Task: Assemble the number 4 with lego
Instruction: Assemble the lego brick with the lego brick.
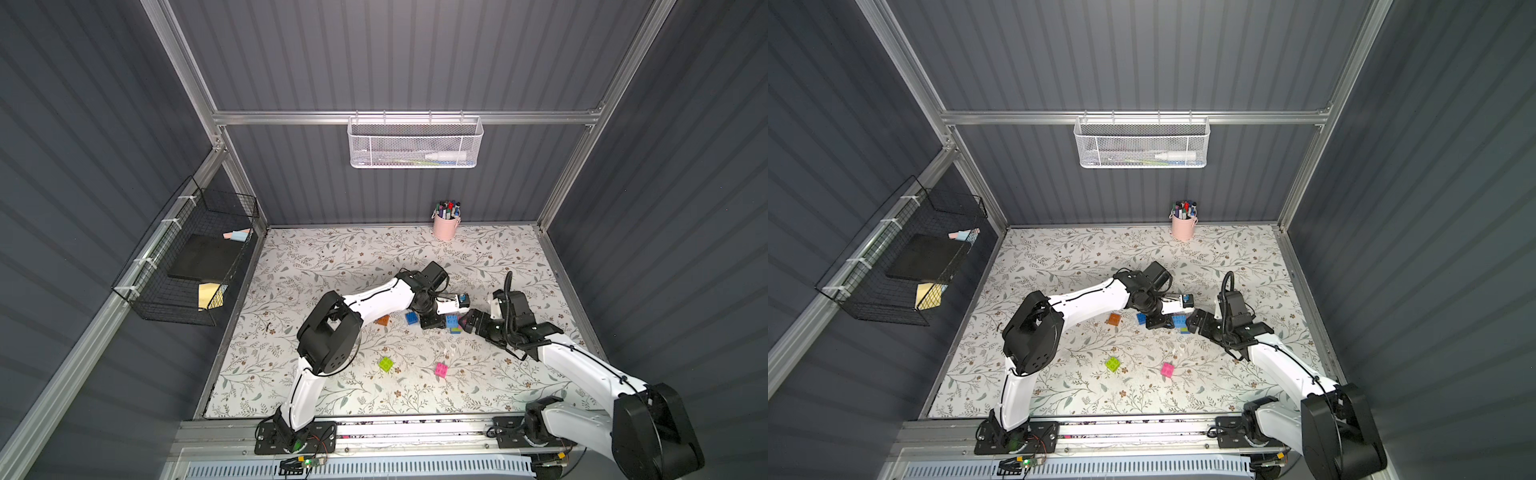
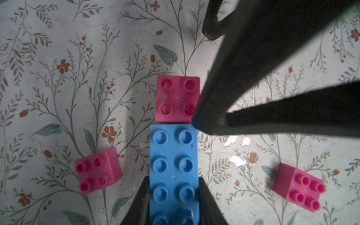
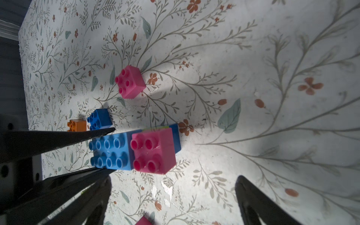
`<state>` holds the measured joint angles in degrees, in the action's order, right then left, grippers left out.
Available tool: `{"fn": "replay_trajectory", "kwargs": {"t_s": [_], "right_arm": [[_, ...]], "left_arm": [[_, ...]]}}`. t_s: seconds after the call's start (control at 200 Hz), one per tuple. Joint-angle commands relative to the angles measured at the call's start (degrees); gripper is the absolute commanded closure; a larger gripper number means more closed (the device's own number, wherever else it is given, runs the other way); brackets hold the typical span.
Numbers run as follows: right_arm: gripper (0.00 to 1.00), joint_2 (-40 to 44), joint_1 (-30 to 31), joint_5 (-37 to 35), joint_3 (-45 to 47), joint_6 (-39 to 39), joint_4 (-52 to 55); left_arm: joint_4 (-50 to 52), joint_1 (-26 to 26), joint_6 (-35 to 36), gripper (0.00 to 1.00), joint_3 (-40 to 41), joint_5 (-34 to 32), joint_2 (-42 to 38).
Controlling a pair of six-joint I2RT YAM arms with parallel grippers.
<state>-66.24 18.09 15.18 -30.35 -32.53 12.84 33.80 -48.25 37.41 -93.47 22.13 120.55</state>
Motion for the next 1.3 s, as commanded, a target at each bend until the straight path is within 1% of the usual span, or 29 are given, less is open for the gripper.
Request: {"fn": "replay_trajectory", "kwargs": {"t_s": [0.0, 0.225, 0.555, 0.78, 0.935, 1.296], "right_arm": [[0.01, -1.3, -0.1, 1.4, 0.0, 1.4, -0.7], [0.01, -2.8, -0.2, 1.2, 0.1, 1.5, -1.7], [0.01, -0.4, -0.2, 1.1, 0.9, 2.0, -4.1], [0.01, -1.9, -0.2, 2.4, 0.3, 2.6, -4.3], [0.01, -2.2, -0.2, 2.4, 0.2, 2.6, -4.6], [0.01, -2.9, -0.2, 2.4, -0.2, 2.8, -5.3]], "left_arm": [[2.3, 0.3, 0.8, 0.97, -1.4, -0.7, 1.1], [3.3, 0.3, 1.7, 0.97, -2.3, -0.9, 1.6], [4.3, 0.3, 3.1, 0.98, -2.8, -1.9, 1.8], [3.9, 0.3, 1.8, 0.97, -2.8, -1.0, 1.0], [3.0, 0.3, -0.4, 0.97, -2.5, -0.4, 0.1], [0.5, 0.3, -3.6, 0.97, -1.0, -1.3, -2.2]]}}
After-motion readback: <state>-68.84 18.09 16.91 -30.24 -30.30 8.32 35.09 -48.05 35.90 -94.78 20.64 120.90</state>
